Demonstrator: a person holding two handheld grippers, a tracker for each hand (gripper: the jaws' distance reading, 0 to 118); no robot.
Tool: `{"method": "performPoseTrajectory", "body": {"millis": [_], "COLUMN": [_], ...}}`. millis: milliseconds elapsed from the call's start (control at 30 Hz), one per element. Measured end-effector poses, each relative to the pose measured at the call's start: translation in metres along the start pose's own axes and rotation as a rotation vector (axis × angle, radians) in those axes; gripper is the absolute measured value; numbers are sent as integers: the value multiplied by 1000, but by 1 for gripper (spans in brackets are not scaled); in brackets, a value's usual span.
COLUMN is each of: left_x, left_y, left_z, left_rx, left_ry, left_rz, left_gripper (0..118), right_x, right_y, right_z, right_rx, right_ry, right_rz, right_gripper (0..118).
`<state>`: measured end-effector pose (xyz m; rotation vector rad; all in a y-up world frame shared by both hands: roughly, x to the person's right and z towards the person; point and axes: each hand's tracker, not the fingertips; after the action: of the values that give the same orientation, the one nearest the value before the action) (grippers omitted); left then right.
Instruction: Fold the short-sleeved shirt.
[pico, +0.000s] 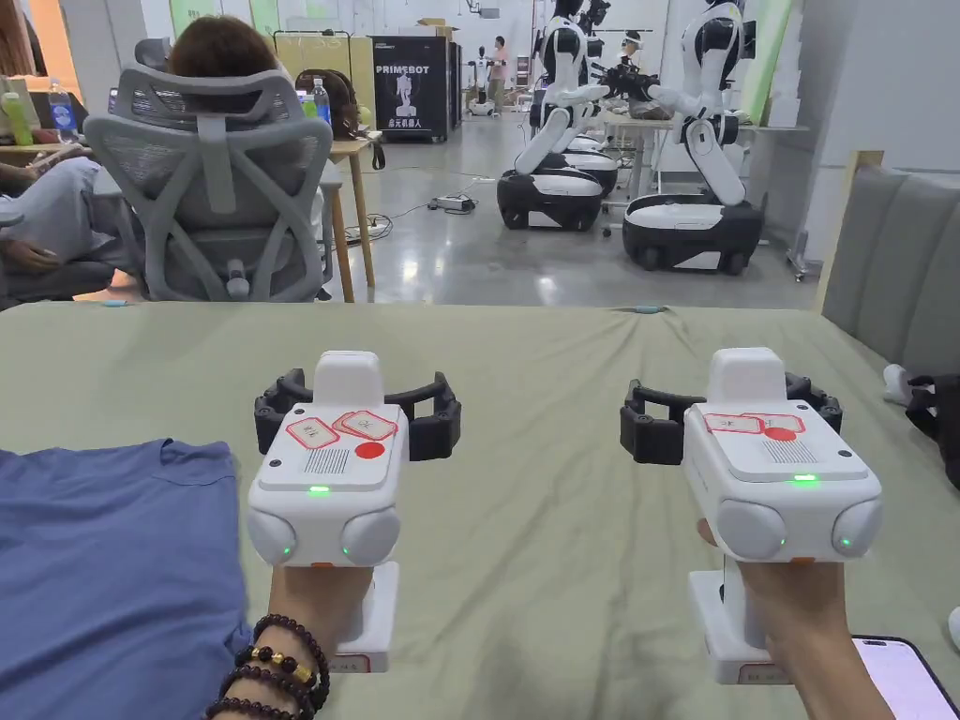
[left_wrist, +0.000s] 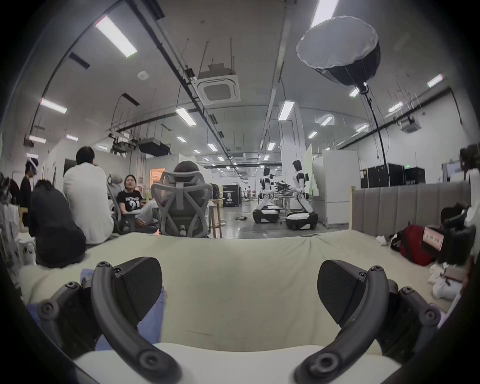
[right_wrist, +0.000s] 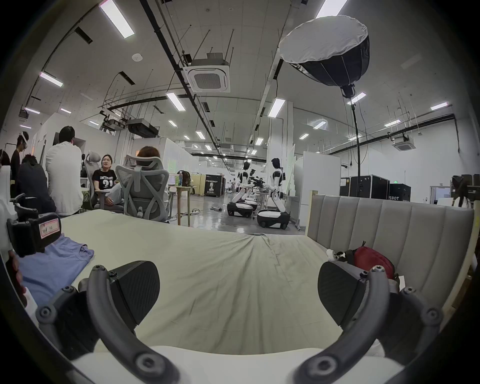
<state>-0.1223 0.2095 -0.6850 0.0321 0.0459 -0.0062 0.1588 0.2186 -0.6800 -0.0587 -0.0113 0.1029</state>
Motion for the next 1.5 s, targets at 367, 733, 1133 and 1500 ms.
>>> {"method": "performPoseTrajectory", "body": {"millis": [367, 733, 1133, 1500], "left_x": [0, -1, 0, -1], "left_y": [-1, -4, -4, -3], "left_z": [1, -1, 2, 0], "left_rx": [-10, -24, -22, -35], "left_ry": [-5, -39, -23, -13], "left_rz": [6, -2, 20, 1], "left_gripper": [118, 118, 118, 118], "right_x": [3, 3, 4, 4], "right_y": [-2, -3, -8, -5], "right_z": [1, 0, 0, 2], "right_rx": [-4, -7, -16, -13], "right_ry": [1, 4, 10, 8], "right_rz": [0, 3, -13, 5], "right_gripper": [118, 118, 118, 118]}}
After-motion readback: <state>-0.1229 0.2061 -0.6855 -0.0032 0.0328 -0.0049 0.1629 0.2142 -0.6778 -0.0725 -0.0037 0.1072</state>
